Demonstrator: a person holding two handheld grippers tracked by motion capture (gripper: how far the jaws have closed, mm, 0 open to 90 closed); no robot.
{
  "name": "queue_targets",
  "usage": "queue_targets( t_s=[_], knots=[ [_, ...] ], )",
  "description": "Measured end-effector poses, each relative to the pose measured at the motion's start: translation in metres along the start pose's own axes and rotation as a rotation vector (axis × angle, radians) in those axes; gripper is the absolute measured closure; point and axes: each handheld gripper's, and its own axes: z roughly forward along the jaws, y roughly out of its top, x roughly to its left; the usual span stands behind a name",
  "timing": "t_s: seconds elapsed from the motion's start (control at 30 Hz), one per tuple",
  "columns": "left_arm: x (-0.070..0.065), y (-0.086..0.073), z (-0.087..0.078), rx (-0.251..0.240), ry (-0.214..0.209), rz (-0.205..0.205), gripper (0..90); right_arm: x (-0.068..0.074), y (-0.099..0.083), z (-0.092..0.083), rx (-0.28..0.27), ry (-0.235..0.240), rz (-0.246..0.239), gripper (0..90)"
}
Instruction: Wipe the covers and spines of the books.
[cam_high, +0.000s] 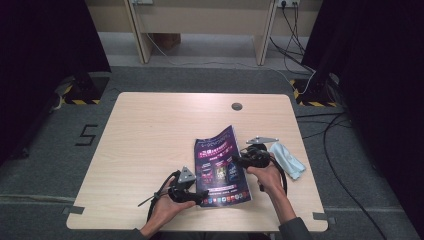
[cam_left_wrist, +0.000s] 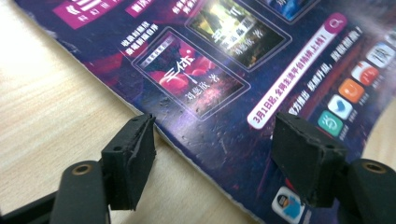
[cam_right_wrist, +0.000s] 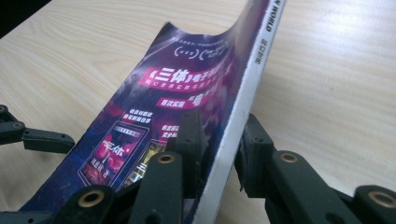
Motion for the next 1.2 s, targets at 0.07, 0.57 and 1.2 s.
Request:
queue_targets(
  t_s=[0.07, 0.57, 1.2],
  knots=[
    [0.003, 0.000, -0.007, -0.008, 0.000, -0.006, 27.9, 0.002, 0.005, 0.002, 0.014, -0.010, -0.028, 77.0],
    [0.042, -0.035, -0.058, 0.003, 0.077, -0.080, 27.2, 0.019, 0.059, -0.008, 0.107, -0.119, -0.262, 82.2],
    [0.042, -0.037, -0.053, 0.027, 0.071, -0.074, 28.5, 0.069, 0.107, -0.025, 0.199, -0.307, -0.640, 83.1]
  ],
)
